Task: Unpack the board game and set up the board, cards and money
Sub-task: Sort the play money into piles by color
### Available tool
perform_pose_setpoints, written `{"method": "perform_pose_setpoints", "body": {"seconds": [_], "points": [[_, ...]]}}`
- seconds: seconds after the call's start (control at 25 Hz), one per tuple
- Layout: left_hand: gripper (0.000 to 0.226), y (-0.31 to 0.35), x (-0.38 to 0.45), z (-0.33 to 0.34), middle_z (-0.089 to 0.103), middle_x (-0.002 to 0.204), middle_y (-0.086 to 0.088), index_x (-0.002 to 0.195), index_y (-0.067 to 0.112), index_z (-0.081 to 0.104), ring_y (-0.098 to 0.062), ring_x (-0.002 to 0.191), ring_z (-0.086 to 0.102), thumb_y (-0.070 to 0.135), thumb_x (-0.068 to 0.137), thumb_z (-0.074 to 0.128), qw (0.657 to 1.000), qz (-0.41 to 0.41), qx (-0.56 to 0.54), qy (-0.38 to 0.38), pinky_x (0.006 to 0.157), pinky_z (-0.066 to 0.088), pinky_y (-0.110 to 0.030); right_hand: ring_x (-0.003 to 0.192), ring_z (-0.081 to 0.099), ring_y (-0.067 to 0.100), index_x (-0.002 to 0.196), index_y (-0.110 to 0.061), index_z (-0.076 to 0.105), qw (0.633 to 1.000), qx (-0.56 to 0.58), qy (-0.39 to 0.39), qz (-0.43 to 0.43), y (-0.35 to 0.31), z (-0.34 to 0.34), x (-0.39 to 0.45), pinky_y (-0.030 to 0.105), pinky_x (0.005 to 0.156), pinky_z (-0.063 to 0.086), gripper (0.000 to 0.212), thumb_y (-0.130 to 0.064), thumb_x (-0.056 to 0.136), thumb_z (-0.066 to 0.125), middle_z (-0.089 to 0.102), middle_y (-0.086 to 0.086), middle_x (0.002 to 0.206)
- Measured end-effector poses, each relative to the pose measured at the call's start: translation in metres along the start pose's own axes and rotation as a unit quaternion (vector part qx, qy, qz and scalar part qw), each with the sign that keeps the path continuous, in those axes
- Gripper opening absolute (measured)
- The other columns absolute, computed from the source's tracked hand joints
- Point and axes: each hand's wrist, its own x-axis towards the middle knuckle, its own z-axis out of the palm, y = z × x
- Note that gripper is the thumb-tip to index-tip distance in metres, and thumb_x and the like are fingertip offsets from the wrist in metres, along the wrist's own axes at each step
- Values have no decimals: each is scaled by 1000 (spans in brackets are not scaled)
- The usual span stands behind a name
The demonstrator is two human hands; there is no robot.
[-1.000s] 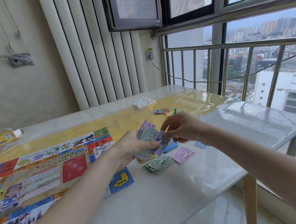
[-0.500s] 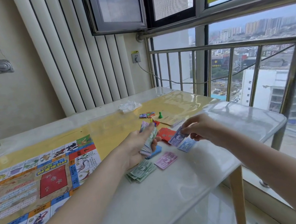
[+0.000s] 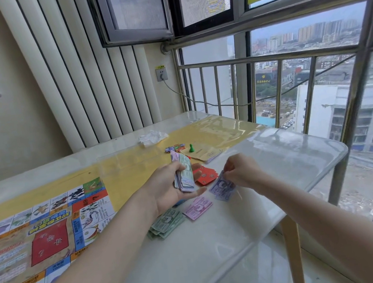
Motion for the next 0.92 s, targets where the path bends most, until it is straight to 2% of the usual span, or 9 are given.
{"method": "perform_pose_setpoints", "body": {"seconds": [0.12, 0.28, 0.4, 0.48, 0.56, 0.64, 0.72, 0.84, 0.92], "points": [[25, 0, -3, -4, 63, 114, -21, 101, 1, 58, -30, 95, 63, 0, 96, 34, 999, 3, 38, -18, 75, 54, -51, 90, 63, 28, 91, -2, 64, 1000, 23, -7, 4, -5, 1, -2, 36, 76, 54, 13, -2, 83, 54, 66, 17, 99], [16, 0, -7, -9, 65, 109, -27, 105, -1, 54, -39, 98, 64, -4, 92, 44, 998, -6, 65, -17, 72, 54, -54, 60, 54, 18, 85, 1, 60, 973, 221, -11, 57, -11, -24, 7, 28, 60, 50, 5, 3, 83, 56, 59, 14, 73], [16, 2, -9, -11, 66, 101, -26, 103, 2, 46, -37, 84, 69, -6, 90, 49, 998, -8, 69, 8, 67, 55, -55, 55, 45, 16, 85, -1, 60, 980, 190, 13, 64, -3, -32, 18, 23, 51, 37, 7, 3, 83, 55, 53, 11, 67], [25, 3, -9, -12, 66, 105, -26, 112, 2, 44, -38, 87, 69, -7, 89, 48, 997, -13, 81, -4, 69, 55, -55, 53, 42, 17, 88, 3, 65, 987, 138, 31, 74, 9, -26, 24, 24, 50, 33, 12, 4, 81, 55, 54, 14, 70], [35, 2, -7, -16, 63, 112, -29, 122, 2, 42, -40, 95, 66, -9, 89, 47, 997, -15, 80, 1, 71, 54, -56, 61, 50, 23, 93, 3, 67, 991, 99, 44, 83, 21, -20, 27, 26, 56, 37, 18, 3, 79, 56, 61, 19, 80], [41, 1, -2, -19, 61, 114, -30, 128, 0, 40, -40, 98, 65, -10, 88, 46, 997, -14, 80, 17, 71, 55, -54, 85, 59, 30, 96, 0, 67, 993, 54, 68, 75, 31, -16, 30, 29, 68, 42, 20, 2, 79, 57, 65, 20, 95], [43, -2, 2, -17, 62, 113, -29, 129, -1, 39, -39, 98, 65, -11, 87, 46, 996, -11, 82, 31, 70, 55, -52, 102, 56, 33, 98, -4, 67, 994, -30, 90, 53, 36, -12, 31, 31, 75, 43, 21, -1, 80, 55, 65, 18, 104], [30, -4, 5, -7, 68, 93, -24, 115, -3, 48, -33, 81, 69, -12, 87, 46, 996, -7, 86, 22, 67, 57, -48, 111, 45, 31, 106, -5, 58, 983, -146, 113, 13, 37, -6, 26, 33, 80, 40, 22, -4, 86, 51, 56, 15, 112], [20, -4, 4, -2, 70, 76, -18, 101, 0, 53, -27, 63, 70, -13, 88, 47, 994, -5, 104, 15, 58, 59, -40, 108, 46, 29, 108, -4, 56, 979, -129, 155, -31, 23, -9, 21, 33, 80, 39, 20, -7, 89, 51, 54, 13, 112]]}}
